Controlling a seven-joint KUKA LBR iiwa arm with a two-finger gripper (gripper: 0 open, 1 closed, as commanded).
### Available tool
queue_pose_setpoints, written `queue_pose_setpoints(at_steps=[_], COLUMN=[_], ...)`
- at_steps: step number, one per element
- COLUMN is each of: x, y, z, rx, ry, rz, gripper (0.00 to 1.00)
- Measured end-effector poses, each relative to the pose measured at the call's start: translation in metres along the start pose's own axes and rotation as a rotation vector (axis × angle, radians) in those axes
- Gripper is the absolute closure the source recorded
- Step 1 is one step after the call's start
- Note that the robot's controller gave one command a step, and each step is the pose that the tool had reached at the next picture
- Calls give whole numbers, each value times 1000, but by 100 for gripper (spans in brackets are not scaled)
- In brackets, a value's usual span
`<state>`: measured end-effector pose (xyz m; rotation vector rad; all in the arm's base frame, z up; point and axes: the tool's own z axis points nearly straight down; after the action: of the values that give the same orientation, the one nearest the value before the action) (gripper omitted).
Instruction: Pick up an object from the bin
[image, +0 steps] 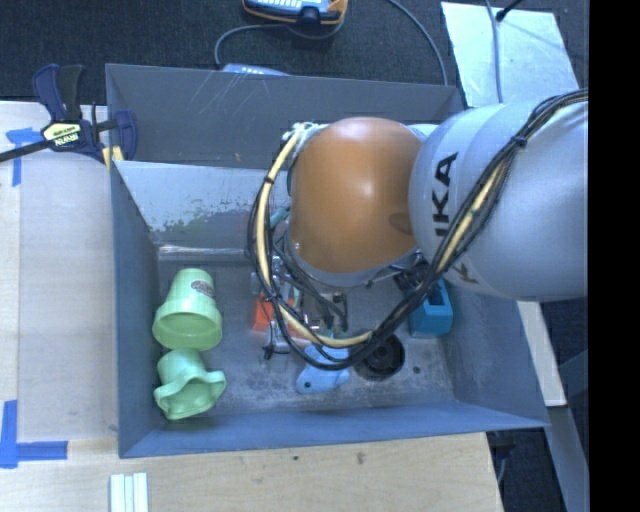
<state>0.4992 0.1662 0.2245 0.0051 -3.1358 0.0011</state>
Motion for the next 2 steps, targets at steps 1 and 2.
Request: queue_pose_setpoints(at_steps=[1, 2], x=[-2, -16], y=[-1, -24], z=[-5, 43], rx=[-2, -4], ry=[-8, -13], rz=[3, 34], gripper=[0, 0])
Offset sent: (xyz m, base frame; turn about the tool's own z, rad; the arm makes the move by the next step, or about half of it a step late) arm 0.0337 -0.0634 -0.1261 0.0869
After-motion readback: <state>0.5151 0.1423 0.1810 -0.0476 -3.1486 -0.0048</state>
